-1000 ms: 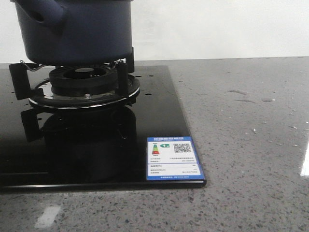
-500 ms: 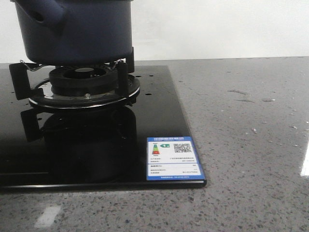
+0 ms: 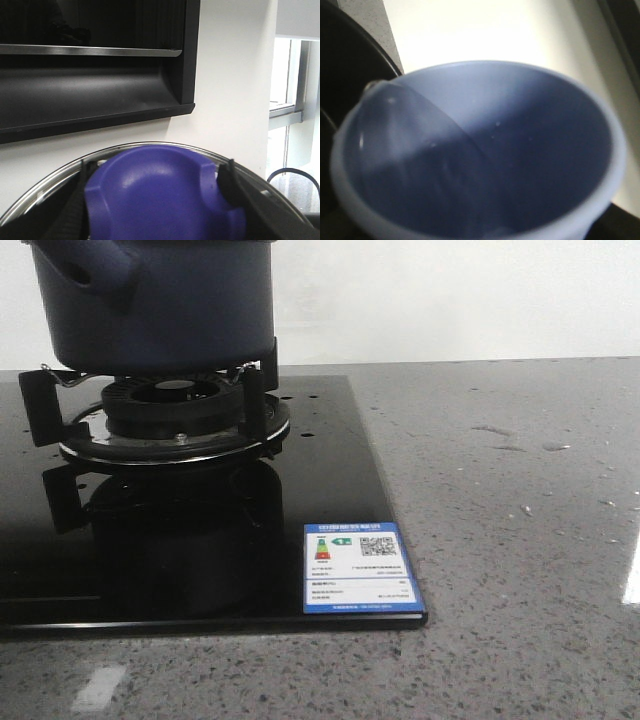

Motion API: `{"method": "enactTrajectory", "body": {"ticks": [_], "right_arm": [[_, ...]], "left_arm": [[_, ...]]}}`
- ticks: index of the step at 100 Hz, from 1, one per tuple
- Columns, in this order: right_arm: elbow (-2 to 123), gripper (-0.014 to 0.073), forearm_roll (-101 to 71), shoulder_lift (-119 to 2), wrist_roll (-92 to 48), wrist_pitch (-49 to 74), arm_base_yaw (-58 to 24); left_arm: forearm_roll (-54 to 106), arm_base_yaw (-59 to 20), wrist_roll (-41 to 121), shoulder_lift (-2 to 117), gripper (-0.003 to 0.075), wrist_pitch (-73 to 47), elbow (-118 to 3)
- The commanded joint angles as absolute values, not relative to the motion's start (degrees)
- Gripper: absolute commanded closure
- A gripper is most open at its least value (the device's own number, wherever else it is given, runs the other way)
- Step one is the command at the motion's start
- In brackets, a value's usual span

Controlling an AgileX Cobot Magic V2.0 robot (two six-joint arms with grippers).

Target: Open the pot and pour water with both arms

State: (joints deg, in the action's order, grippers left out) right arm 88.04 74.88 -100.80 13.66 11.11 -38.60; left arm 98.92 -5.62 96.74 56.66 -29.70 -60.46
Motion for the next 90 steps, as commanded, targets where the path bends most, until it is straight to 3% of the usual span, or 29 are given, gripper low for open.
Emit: {"method": "enactTrajectory", "body": {"ticks": [1,67,90], "right_arm": [[90.26,0.0338,80.06,-98.40,13.37,9.87,-38.41],[90.26,0.0338,106.63,-98.40,13.37,18.97,-38.31],[90.64,0.0338,106.66,-98.40,7.83,18.30,-38.31]], "left_arm": [[102.73,-5.48,96.05,55.70,0.0437,-30.28,-62.44],[102.73,-5.48,96.05,55.70,0.0437,-30.28,-62.44],[102.73,-5.48,96.05,55.70,0.0437,-30.28,-62.44]]}}
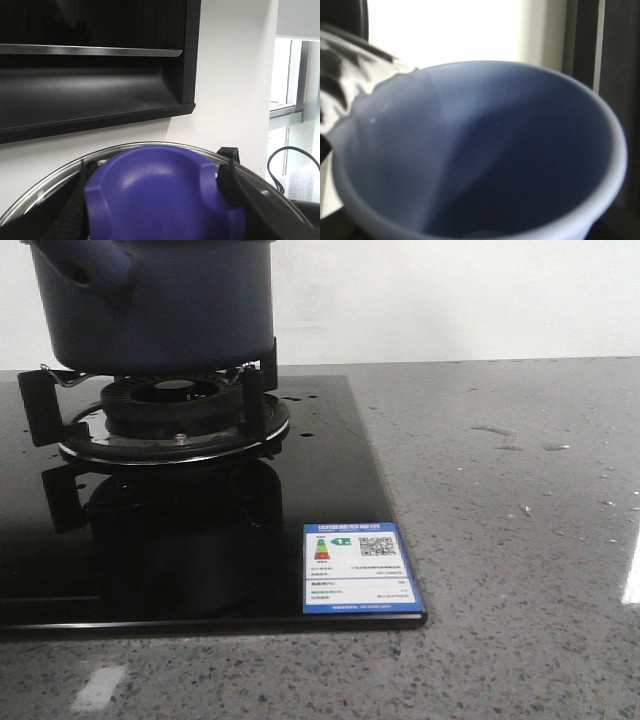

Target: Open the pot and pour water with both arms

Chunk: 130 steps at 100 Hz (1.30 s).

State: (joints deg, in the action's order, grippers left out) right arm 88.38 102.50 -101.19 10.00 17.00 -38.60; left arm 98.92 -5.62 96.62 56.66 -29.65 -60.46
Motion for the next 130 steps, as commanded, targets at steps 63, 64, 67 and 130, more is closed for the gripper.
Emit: {"method": "enactTrajectory", "body": {"ticks": [63,64,67,130], "right_arm": [[93.38,0.0338,106.66,-98.22,4.27,16.94,-38.42],[93.50,0.0338,106.66,-98.22,4.27,16.66,-38.42],[93.97,0.0338,106.66,-98.22,4.27,16.37,-38.42],[94.11,0.0338,83.03,-97.50,28.38,17.24,-38.43]], "left_arm": [[102.73,-5.48,96.05,55.70,0.0437,-30.17,-62.44],[102.73,-5.48,96.05,55.70,0.0437,-30.17,-62.44],[102.73,-5.48,96.05,55.70,0.0437,-30.17,-62.44],[102.73,-5.48,96.05,55.70,0.0437,-30.43,-62.44]]}}
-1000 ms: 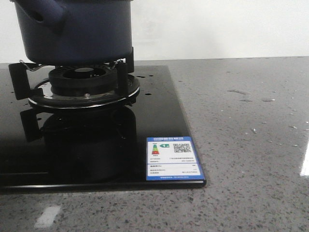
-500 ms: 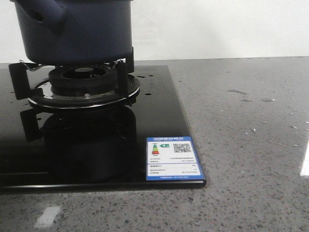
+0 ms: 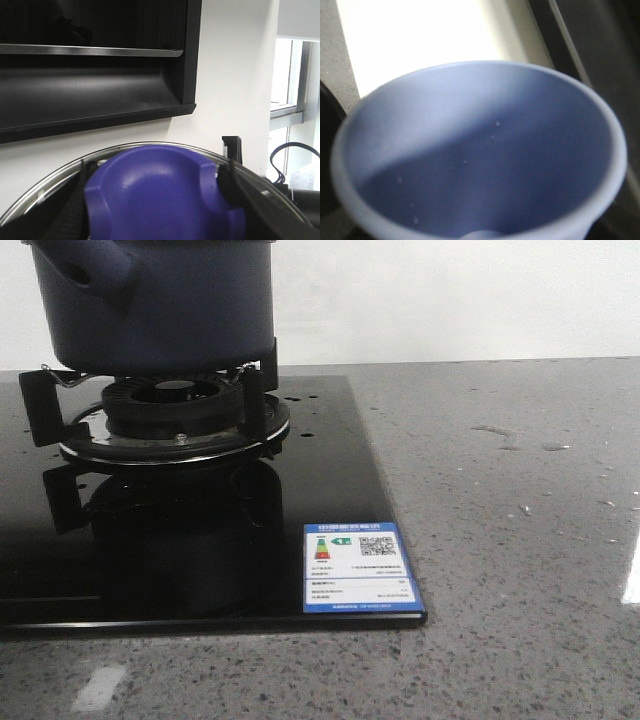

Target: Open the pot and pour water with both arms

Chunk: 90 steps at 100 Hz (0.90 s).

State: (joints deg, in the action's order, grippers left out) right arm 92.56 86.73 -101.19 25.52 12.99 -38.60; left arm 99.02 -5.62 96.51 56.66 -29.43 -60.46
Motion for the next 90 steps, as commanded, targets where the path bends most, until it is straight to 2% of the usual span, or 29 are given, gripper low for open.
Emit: {"method": "enactTrajectory", "body": {"ticks": [1,31,47,66,90], "right_arm": [[94.11,0.0338,82.31,-97.29,28.54,17.55,-38.43],[93.15,0.0338,67.22,-89.62,38.28,25.07,-31.51],[84.90,0.0338,64.75,-82.24,43.56,24.64,-25.09],[65.28,0.0338,64.75,-72.30,53.17,12.20,-17.50],[40.91,0.0338,64.86,-66.50,54.58,-16.37,-8.53]], "left_arm": [[102.73,-5.48,96.05,55.70,0.0437,-30.52,-62.44],[101.69,-6.82,96.05,55.70,0.0437,-30.52,-62.44],[101.39,-6.82,96.05,55.70,0.0437,-30.52,-62.44],[101.18,-6.82,96.05,55.70,0.0437,-30.72,-62.44],[99.76,-6.82,96.05,55.78,0.0437,-30.72,-62.44]]}}
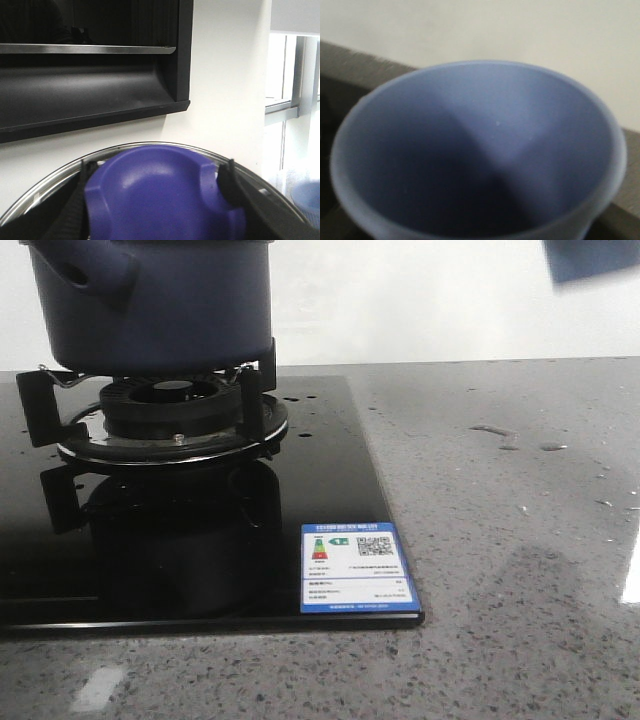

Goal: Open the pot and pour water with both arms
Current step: 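Lower the cup back onto the counter and open the right gripper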

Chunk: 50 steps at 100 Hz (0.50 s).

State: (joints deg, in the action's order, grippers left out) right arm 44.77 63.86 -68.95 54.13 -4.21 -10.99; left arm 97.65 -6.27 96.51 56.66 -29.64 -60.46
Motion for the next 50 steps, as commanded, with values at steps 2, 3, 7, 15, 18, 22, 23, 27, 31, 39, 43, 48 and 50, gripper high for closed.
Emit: {"method": "enactTrajectory", "body": {"ticks": [2,3,7,15,18,22,23,27,31,39,43,48,50], "right_arm": [[40.13,0.0338,64.86,-66.50,54.58,-18.12,-8.00],[39.40,0.0338,64.86,-66.50,54.58,-18.68,-7.83],[37.59,0.0338,64.86,-66.74,54.44,-21.90,-6.91],[35.86,0.0338,64.86,-67.39,53.91,-25.48,-5.84],[35.62,0.0338,64.86,-67.64,53.76,-25.80,-5.71],[35.37,0.0338,64.86,-68.14,53.76,-25.80,-5.71],[35.37,0.0338,64.86,-68.27,53.76,-25.80,-5.71],[35.28,0.0338,64.86,-68.72,53.76,-25.58,-5.71],[35.25,0.0337,64.86,-69.09,53.76,-25.59,-5.71],[35.25,0.0335,64.86,-69.36,53.76,-25.59,-5.71],[35.25,0.0335,64.86,-69.49,53.76,-26.14,-5.71],[35.25,0.0335,64.86,-69.61,53.76,-26.45,-5.71],[35.25,0.0334,64.86,-69.61,53.76,-26.45,-5.71]], "left_arm": [[99.70,-6.82,96.05,55.78,0.0437,-30.72,-62.44],[99.55,-6.82,96.05,55.78,0.0437,-30.72,-62.44],[99.12,-6.82,96.05,55.78,0.0437,-30.72,-62.44],[98.76,-6.82,96.05,55.78,0.0437,-30.72,-62.44],[98.76,-6.82,96.05,55.78,0.0437,-30.72,-62.44],[98.76,-6.82,96.05,55.78,0.0437,-30.77,-62.44],[98.76,-6.82,96.05,55.78,0.0437,-30.90,-62.44],[98.76,-6.82,96.05,55.78,0.0437,-31.01,-62.44],[98.65,-6.82,96.05,55.78,0.0437,-31.44,-62.44],[97.94,-6.82,96.05,55.78,0.0437,-32.90,-62.44],[97.43,-6.82,96.05,55.78,0.0437,-33.85,-62.44],[97.27,-6.82,96.05,55.78,0.0437,-34.82,-62.44],[97.27,-6.82,96.05,55.78,0.0437,-35.18,-62.39]]}}
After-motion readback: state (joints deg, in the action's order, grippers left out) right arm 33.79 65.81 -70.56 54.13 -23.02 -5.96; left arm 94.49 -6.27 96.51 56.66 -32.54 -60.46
